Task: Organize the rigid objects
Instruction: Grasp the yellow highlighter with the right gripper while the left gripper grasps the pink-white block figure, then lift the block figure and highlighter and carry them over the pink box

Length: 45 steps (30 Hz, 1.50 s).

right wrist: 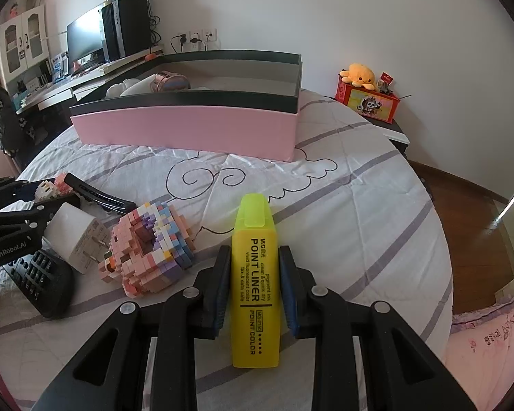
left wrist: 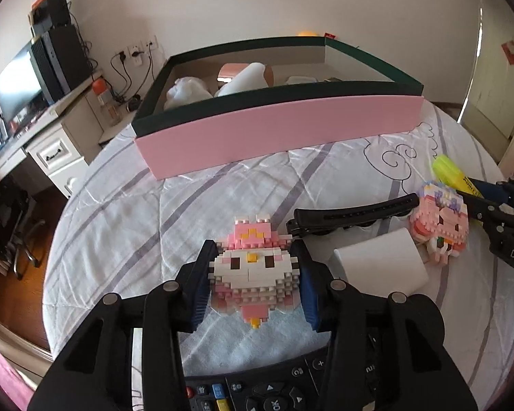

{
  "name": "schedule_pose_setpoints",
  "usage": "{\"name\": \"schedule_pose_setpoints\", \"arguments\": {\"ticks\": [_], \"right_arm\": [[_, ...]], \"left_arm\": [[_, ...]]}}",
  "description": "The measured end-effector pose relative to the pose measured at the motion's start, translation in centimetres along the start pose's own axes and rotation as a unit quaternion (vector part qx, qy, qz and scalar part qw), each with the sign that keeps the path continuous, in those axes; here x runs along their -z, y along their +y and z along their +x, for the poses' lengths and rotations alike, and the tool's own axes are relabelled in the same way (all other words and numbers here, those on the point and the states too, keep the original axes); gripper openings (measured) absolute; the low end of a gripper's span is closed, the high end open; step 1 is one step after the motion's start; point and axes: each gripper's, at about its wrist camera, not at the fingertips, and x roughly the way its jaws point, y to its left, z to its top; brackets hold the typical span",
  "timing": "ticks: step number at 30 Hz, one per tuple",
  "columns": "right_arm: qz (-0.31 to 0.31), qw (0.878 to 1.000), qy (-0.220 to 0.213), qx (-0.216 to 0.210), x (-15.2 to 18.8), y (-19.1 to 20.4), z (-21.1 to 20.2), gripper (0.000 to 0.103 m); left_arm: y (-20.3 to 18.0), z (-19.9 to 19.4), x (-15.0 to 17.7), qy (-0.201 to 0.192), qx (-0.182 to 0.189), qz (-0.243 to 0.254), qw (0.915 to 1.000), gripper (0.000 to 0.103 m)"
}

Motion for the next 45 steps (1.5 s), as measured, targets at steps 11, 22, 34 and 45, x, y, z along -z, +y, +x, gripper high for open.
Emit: {"name": "schedule_pose_setpoints", "arguments": {"ticks": [11,22,34,45], "right_arm": [[0.025,0.999,-0.039,-0.026,0.5,-0.1,-2.4,0.027],[0.000,0.987,-0.143,-0.066,-0.1,4.0,-12.8,0.027],[-0.059,0.951,-0.297,-0.058,1.3,10.1,-26.1,0.027],[-0.086,0.941,-0.322,-0.055,1.9,12.4,-29.8,0.027]], "left_arm": [[0.8,-5.1,0.9,-0.043,-0.010,-0.004,0.9990,0.044],[1.1,-15.4,1.7,-0.151,-0.020,-0.016,0.9882,0.045],[1.7,-30.1,4.8,-0.316,-0.048,-0.062,0.9454,0.045],[1.9,-34.8,6.1,-0.352,-0.081,-0.060,0.9307,0.045]]}}
